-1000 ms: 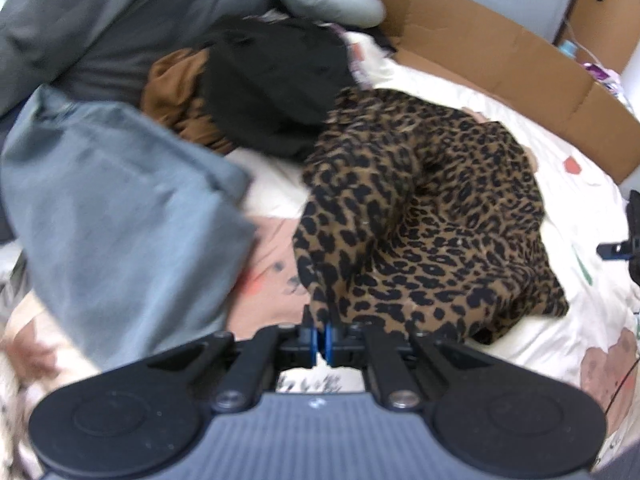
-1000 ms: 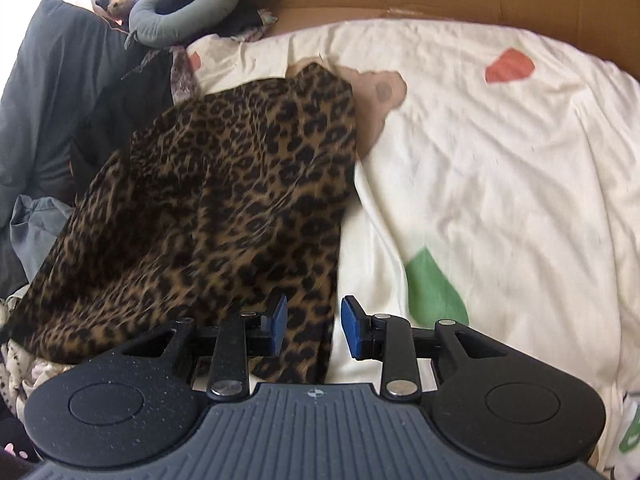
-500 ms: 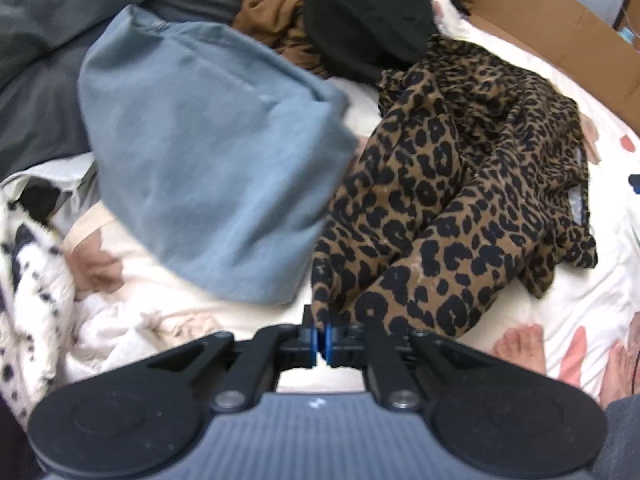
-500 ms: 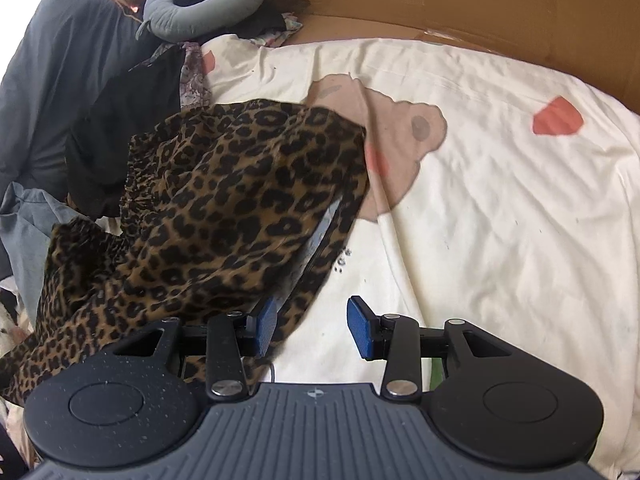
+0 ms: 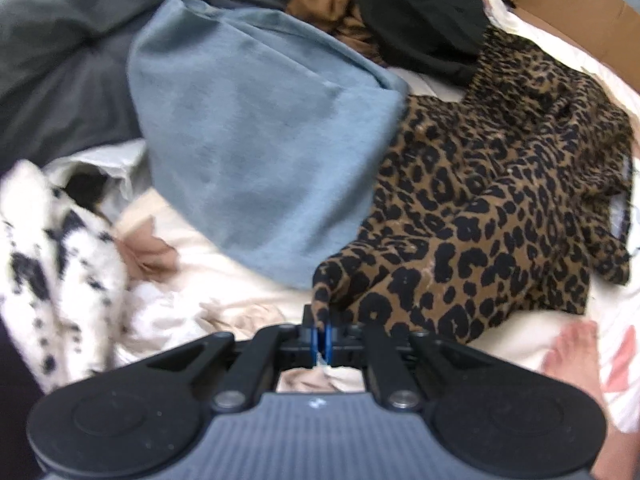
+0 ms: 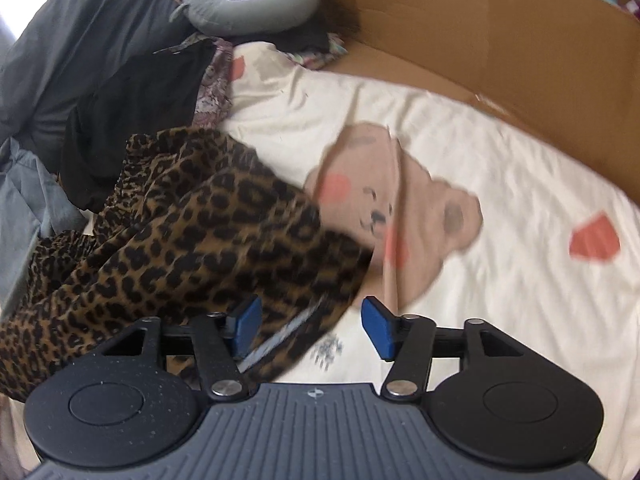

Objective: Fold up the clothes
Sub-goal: 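Spread the leopard garment flat on the sheet with both grippers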

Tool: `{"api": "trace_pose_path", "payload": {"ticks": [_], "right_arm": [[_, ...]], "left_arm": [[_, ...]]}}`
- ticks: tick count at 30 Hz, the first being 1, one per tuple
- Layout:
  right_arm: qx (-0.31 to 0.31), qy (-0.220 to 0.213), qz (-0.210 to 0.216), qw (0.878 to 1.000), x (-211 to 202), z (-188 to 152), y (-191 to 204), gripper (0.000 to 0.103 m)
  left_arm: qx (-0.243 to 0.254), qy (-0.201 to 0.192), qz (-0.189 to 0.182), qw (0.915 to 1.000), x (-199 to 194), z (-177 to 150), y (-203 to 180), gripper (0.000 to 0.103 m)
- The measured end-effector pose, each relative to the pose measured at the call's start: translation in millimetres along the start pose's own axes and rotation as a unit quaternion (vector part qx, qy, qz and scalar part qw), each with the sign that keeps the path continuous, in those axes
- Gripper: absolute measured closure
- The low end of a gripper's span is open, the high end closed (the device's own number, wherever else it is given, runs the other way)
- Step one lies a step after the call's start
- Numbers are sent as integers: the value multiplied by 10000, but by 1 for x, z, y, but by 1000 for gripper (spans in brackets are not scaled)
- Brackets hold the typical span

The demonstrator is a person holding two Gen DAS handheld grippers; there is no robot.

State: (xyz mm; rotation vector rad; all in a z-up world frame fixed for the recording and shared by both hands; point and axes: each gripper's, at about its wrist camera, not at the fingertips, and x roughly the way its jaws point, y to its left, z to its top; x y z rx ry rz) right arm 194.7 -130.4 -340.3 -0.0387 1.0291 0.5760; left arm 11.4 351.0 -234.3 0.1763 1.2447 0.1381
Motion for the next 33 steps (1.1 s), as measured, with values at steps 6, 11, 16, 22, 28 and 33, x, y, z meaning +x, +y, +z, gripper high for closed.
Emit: {"api": "trace_pose_path", "payload": {"ticks": [6,11,16,22,28,33], "right_arm": [[-526,20,163,9985,25,26,-4,38],[-1185,111,234,9926,44,37,1,36],[-1487,379,275,9878,69,43,3,36],[-1308,886,317,9869,104,41,-5,56],[-1052,958,491,9886,101,34,-11,100],[-845,944,413,9911,81,28,-23,102]], "left_arm": [[-76,78,218,9997,7,0,2,99],[-142,177,193,9996,13,0,3,99],[-224,313,174,9991,18,-2,1,99],[-182,346,114,9992,18,-2,-4,99],[-187,315,35,9993,16,-3,-6,99],[-191,289,-31,9994,15,-3,-9,99]]}}
